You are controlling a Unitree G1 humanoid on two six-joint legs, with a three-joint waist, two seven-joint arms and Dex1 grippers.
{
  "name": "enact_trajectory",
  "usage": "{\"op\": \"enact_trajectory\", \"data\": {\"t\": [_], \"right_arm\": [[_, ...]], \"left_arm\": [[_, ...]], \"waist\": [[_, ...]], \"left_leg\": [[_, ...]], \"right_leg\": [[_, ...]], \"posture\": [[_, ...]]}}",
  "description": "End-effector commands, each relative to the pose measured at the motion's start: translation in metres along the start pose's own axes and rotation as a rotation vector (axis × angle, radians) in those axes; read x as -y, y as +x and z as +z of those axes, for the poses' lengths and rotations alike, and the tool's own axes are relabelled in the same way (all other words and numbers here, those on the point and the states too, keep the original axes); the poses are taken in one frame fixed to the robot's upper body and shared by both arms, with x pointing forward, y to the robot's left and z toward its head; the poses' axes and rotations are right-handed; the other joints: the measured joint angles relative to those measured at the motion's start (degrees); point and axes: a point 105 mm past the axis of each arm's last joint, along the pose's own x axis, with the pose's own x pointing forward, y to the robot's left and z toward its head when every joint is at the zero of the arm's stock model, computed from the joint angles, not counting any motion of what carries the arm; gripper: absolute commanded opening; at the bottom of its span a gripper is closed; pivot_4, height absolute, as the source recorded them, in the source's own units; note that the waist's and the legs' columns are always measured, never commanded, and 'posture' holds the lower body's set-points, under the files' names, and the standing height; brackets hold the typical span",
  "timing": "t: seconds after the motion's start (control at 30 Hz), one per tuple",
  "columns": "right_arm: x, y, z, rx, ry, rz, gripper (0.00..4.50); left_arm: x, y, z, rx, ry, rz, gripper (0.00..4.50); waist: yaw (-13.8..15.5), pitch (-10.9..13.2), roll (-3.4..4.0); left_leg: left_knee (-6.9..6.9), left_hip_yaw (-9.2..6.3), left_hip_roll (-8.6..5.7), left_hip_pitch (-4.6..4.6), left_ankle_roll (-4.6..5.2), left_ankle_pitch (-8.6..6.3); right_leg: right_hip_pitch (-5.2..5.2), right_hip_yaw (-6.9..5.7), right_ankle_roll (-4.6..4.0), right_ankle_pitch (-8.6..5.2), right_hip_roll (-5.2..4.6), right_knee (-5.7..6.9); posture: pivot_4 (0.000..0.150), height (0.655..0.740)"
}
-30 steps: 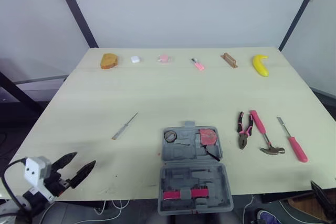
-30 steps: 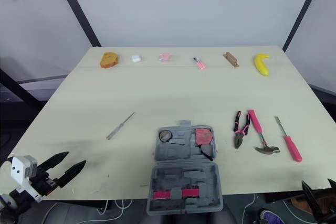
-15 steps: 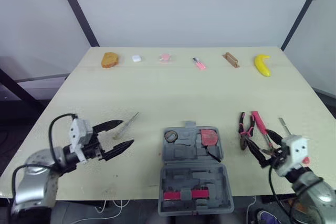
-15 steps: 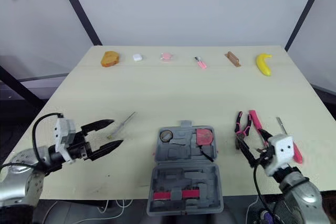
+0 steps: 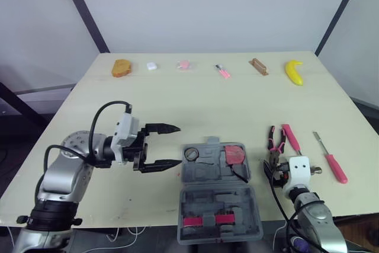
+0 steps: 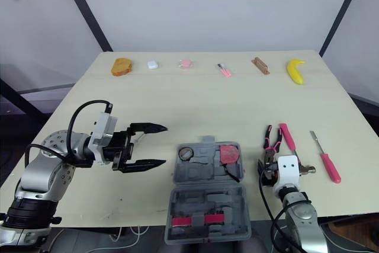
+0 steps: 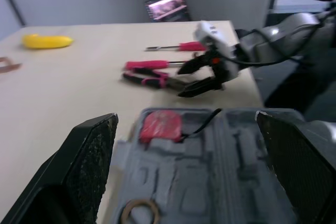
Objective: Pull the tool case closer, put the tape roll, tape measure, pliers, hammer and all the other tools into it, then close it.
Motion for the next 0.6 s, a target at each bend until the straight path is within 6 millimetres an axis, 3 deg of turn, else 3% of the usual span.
{"op": "enact_trajectory", "data": {"t": [0.03, 0.3, 0.33, 0.37, 0.53, 0.6], "right_arm": [[0.009, 0.005, 0.002, 0.017, 0.013, -0.053, 4.43], [0.006, 0.014, -0.003, -0.003, 0.078, -0.078, 4.43], [0.008, 0.015, -0.004, -0.003, 0.095, -0.089, 3.92], [0.01, 0.016, -0.004, -0.002, 0.093, -0.099, 3.69], [0.018, 0.017, -0.003, 0.005, 0.066, -0.132, 1.12], [0.018, 0.018, -0.001, 0.017, 0.042, -0.129, 0.97]], "left_arm": [[0.001, 0.004, 0.016, 0.034, 0.04, -0.037, 4.5], [-0.003, 0.006, 0.023, 0.07, 0.042, -0.016, 4.5], [-0.003, 0.006, 0.023, 0.072, 0.043, -0.011, 4.5], [-0.002, 0.006, 0.023, 0.073, 0.042, -0.01, 4.5], [0.0, 0.005, 0.022, 0.079, 0.031, 0.006, 4.5], [0.0, 0.005, 0.021, 0.079, 0.028, 0.009, 4.5]], "waist": [[0.0, 0.0, 0.0], [0.0, 0.0, 0.0], [0.0, 0.0, -0.01], [0.0, 0.0, -0.02], [0.0, 0.0, -0.02], [0.0, 0.0, -0.01]], "left_leg": [[0.0, -0.02, 0.0, 0.0, 0.0, 0.0], [0.02, -0.03, 0.01, 0.01, 0.0, 0.0], [0.02, -0.03, 0.01, 0.01, 0.0, 0.0], [0.02, -0.03, 0.01, 0.01, 0.0, 0.0], [0.03, -0.02, 0.02, 0.04, 0.0, 0.0], [0.03, -0.02, 0.02, 0.05, 0.0, 0.0]], "right_leg": [[0.0, -0.01, 0.0, 0.0, 0.02, 0.01], [0.01, 0.02, 0.0, 0.0, 0.05, 0.03], [0.01, 0.02, 0.0, 0.0, 0.06, 0.04], [0.01, 0.02, 0.0, 0.0, 0.07, 0.04], [0.01, 0.05, -0.01, 0.0, 0.08, 0.11], [0.0, 0.05, -0.01, 0.0, 0.08, 0.14]], "posture": [[0.15, 0.74], [0.15, 0.74], [0.15, 0.74], [0.15, 0.74], [0.15, 0.74], [0.15, 0.74]]}}
